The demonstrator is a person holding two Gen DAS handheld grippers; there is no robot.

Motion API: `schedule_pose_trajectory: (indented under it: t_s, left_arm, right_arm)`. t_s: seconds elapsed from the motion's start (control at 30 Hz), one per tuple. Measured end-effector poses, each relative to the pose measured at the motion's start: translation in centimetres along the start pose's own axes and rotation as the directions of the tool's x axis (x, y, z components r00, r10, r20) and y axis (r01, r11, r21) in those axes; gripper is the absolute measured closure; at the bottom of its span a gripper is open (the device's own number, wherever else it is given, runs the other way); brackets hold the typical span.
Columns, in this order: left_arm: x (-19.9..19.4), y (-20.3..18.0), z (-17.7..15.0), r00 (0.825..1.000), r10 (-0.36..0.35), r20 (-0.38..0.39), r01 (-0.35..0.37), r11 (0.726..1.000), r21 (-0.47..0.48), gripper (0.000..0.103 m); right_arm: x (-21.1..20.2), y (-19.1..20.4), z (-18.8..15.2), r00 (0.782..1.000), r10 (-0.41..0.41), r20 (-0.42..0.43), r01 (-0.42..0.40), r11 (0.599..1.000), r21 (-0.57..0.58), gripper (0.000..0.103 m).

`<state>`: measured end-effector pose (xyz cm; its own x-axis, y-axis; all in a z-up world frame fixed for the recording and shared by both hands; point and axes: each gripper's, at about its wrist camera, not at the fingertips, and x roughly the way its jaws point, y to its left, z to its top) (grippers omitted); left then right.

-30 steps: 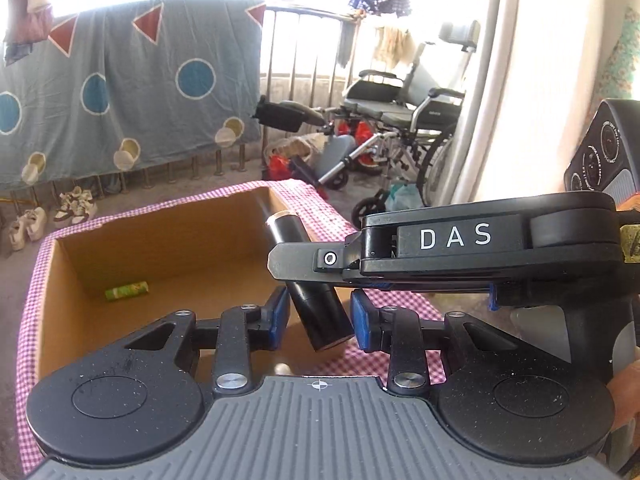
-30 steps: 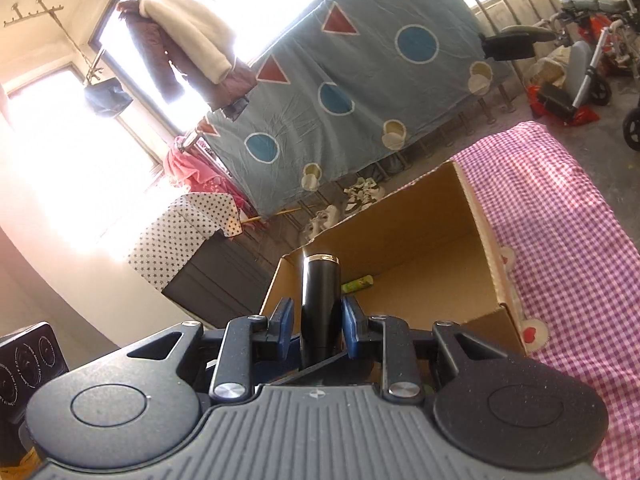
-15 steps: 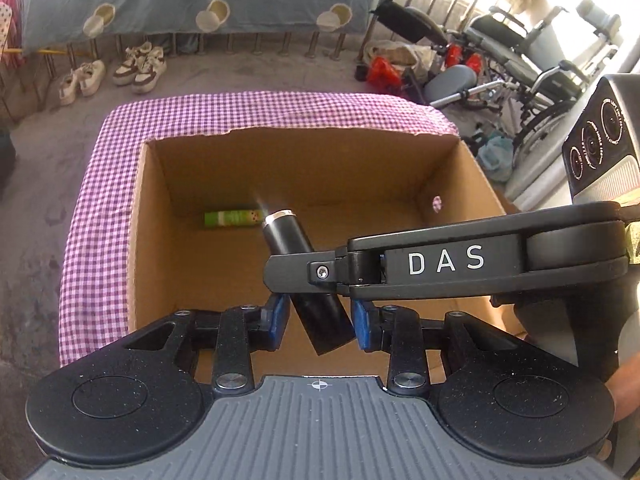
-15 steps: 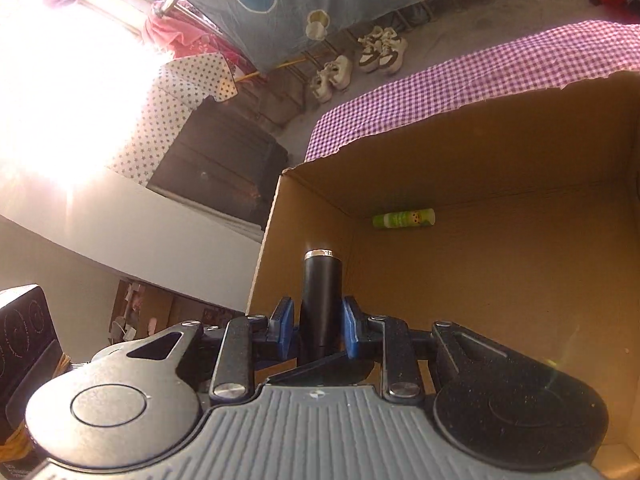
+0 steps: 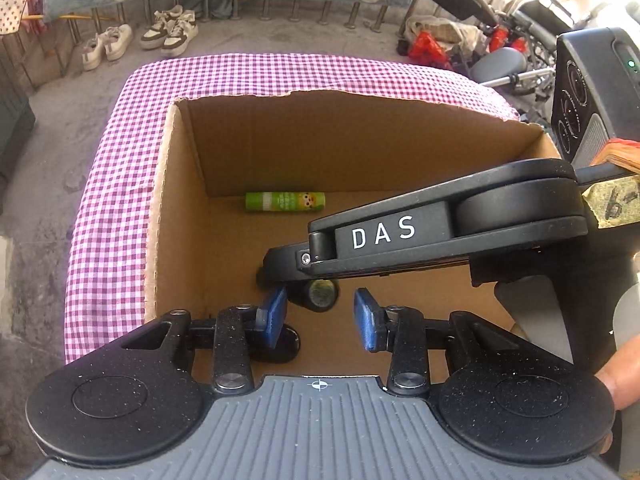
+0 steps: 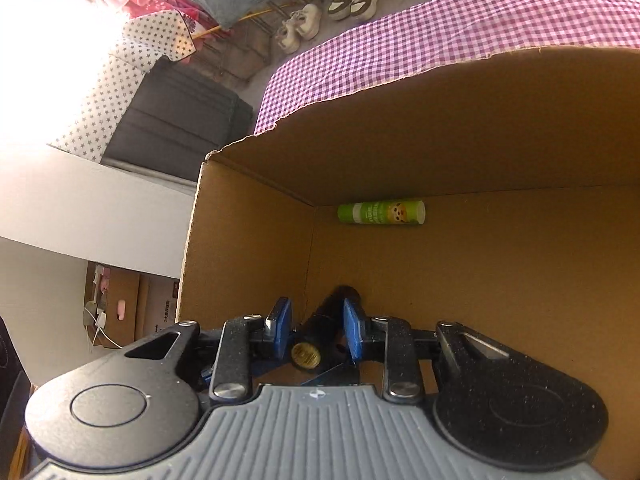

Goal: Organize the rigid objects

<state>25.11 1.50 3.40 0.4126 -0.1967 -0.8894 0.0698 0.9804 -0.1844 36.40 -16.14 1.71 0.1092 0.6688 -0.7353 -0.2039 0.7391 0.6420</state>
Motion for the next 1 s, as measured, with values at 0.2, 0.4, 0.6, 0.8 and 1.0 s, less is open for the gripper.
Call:
schedule_pose_trajectory:
  t_s: [0.2,0.4,0.6,0.8,1.0]
  left_arm:
    - [-0.9,-0.3,-0.3,1.0,-0.001,0.021,0.001,1.0,0.005,0.064]
    - [-3.6,-0.7,-0.8,0.996,-0.017,0.09,0.015,1.0,0.019,0.061]
    - [-7.6,-1.4,-2.0,0.98,-0.037,0.194,0.029,0.999,0.041,0.055]
    - [-11.5,-2.2,-4.3,0.957,-0.069,0.28,0.05,0.996,0.076,0.047]
    - [-14.3,-3.4,-8.1,0.934,-0.139,0.331,0.097,0.985,0.141,0.031]
  right_arm:
    - [-1.8,-0.2,0.1,0.999,0.024,0.038,-0.024,1.0,0.014,0.071]
    - [-6.4,0.2,-0.7,0.988,0.076,0.135,-0.078,0.997,0.004,0.071]
    - [-12.4,0.2,-3.4,0.958,0.152,0.242,-0.156,0.988,0.0,0.072]
    - [-18.1,-0.3,-8.7,0.909,0.239,0.341,-0.25,0.968,-0.012,0.071]
    - [-24.2,-1.7,-16.9,0.831,0.316,0.458,-0.323,0.944,-0.065,0.05]
